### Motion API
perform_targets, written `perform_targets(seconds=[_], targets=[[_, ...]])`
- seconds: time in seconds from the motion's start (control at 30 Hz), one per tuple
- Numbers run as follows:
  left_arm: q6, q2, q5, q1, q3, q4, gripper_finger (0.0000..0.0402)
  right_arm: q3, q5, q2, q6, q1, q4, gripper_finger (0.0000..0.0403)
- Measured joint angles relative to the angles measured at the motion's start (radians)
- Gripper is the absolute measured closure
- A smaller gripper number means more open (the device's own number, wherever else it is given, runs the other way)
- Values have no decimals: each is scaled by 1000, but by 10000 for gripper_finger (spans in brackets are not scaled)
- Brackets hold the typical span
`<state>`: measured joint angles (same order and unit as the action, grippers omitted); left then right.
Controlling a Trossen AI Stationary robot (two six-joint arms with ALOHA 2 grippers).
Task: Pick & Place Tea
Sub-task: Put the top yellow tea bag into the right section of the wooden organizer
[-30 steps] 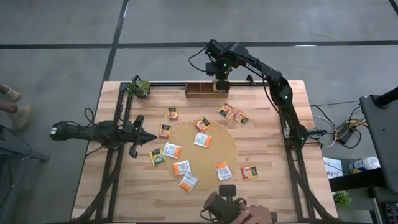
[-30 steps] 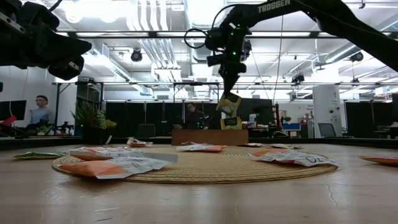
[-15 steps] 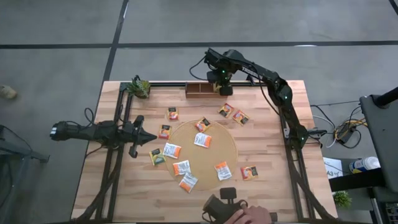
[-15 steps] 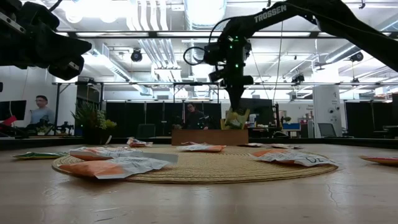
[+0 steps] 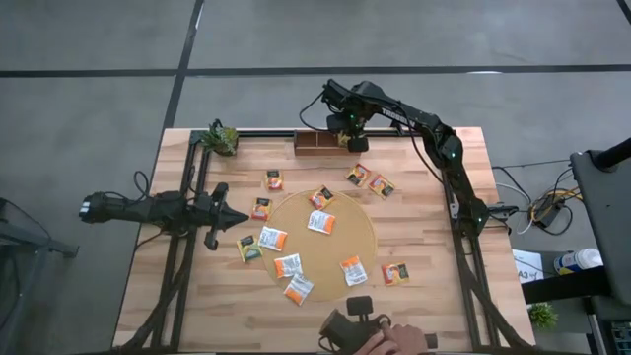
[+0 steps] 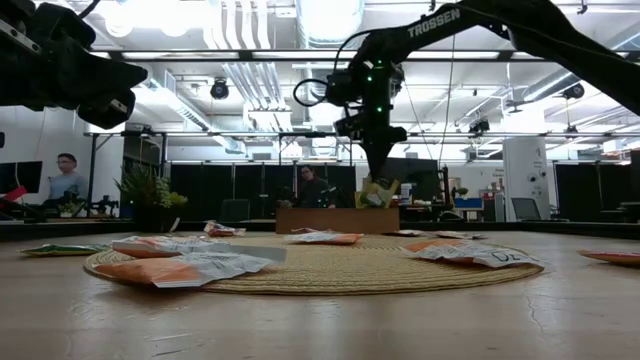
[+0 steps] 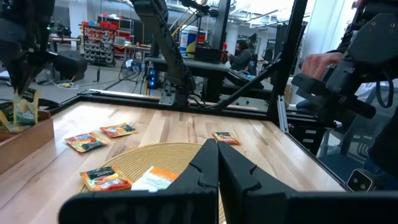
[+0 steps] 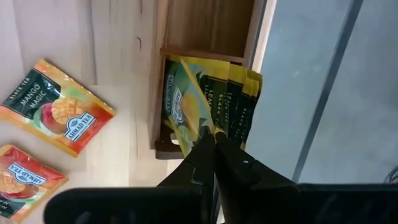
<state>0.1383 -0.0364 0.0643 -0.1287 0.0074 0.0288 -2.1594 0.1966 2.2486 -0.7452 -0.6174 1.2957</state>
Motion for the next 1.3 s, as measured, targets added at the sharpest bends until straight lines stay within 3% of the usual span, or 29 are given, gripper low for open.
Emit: perform_targets(seconds=[0.3, 1.3], targets=[[0, 0, 0, 0, 0, 0, 402, 4, 76, 0, 8, 0, -9, 394], [0, 0, 0, 0, 0, 0, 402, 35, 92, -2, 69, 5, -44, 387]])
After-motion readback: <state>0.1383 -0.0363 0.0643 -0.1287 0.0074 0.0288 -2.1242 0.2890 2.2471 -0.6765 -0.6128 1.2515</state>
